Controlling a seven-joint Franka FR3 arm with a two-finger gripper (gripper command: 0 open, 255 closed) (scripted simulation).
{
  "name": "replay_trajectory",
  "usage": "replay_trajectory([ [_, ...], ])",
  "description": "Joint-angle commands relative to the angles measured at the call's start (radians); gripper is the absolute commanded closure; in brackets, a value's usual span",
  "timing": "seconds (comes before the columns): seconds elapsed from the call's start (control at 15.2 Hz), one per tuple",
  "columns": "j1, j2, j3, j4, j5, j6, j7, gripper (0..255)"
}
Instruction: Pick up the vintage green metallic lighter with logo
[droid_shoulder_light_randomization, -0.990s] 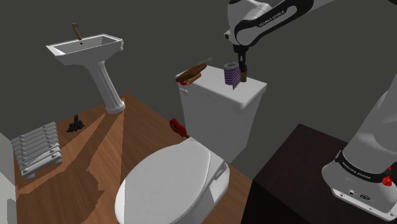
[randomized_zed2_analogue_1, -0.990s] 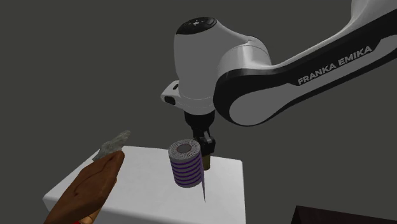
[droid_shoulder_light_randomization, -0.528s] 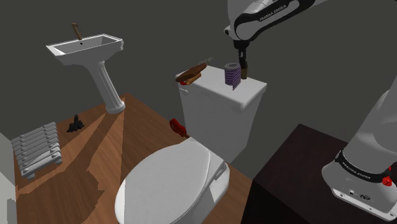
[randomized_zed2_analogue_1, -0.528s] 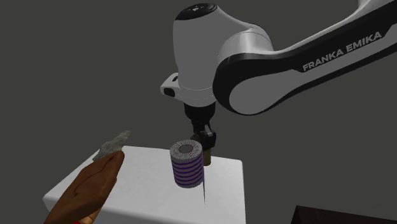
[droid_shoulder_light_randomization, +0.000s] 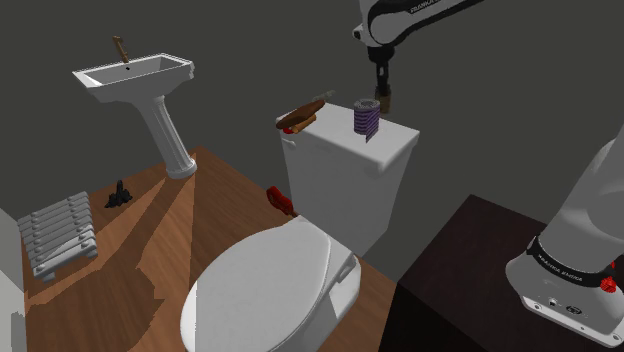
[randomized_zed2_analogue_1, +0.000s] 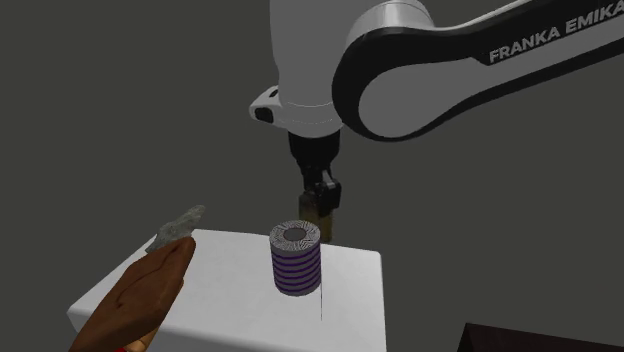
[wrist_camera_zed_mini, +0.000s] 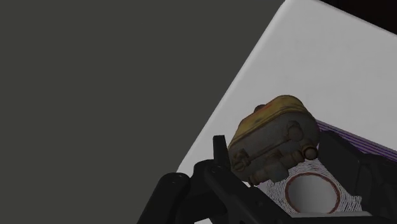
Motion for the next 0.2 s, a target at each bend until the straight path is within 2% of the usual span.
replay_trajectory([
  [0.0,0.001,-0.002,0.001,0.024,0.004,-0.025,-0.009,255],
  [0.13,0.001,-0.003,0.001,0.025,0.004,-0.026,-0.010,255],
])
